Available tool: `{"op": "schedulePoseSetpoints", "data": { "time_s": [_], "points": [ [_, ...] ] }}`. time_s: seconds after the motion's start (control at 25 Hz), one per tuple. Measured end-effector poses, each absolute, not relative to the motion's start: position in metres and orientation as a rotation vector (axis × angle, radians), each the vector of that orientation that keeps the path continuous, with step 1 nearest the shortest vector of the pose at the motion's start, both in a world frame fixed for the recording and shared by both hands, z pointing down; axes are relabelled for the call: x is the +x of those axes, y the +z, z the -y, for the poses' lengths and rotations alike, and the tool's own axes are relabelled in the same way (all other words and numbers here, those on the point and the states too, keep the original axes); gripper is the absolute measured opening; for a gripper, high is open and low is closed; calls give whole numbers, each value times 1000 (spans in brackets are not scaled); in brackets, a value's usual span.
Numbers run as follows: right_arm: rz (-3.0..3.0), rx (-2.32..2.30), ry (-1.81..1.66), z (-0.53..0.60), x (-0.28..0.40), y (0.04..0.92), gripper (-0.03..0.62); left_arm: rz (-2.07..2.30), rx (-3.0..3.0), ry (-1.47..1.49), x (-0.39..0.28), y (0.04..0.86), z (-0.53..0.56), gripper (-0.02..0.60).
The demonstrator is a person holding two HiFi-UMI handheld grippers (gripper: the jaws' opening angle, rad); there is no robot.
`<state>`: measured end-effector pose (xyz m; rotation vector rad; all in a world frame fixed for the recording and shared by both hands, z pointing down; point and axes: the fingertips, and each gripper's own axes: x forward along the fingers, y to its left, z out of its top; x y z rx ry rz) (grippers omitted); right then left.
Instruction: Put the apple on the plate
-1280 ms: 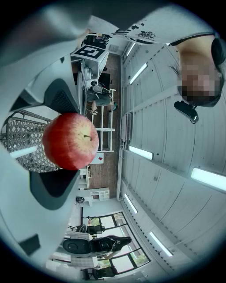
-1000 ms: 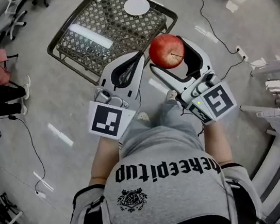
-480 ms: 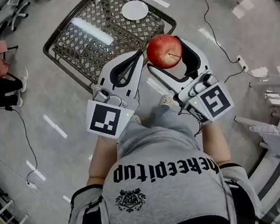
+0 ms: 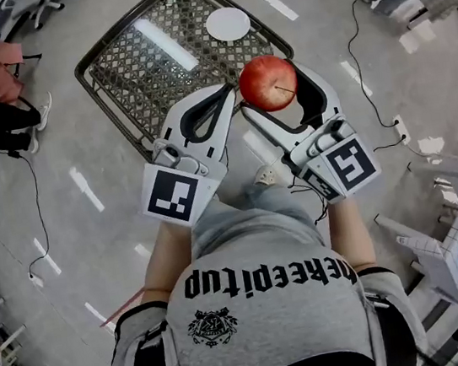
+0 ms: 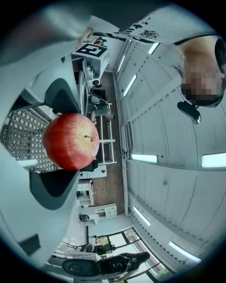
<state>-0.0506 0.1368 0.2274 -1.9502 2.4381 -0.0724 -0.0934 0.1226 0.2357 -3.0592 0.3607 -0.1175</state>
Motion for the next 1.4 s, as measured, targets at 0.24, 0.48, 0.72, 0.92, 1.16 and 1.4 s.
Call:
{"op": "schedulePoseSetpoints", "data": {
  "time_s": [0.24,0.48,0.72,0.92,1.16,1.4],
  "points": [
    [-2494,-1904,-84,-138,-28,231,388,-454,-3056,-117,-71,236,-127,19],
    [-2543,-1861,-80,-138,-4,235,388,-549,-3040,-102,-50,238,-128,20],
    [-2558,-1809,-88,-135,8,235,388,-616,-3029,-125,-42,239,-129,20],
    [-2570,-1763,-114,-131,7,239,388,-663,-3014,-148,-45,240,-127,20],
    [-2570,-1765,-136,-110,4,241,388,-682,-3016,-180,-51,244,-105,20],
    [-2561,-1823,-139,-84,0,245,388,-625,-3027,-180,-51,245,-75,20]
  ]
}}
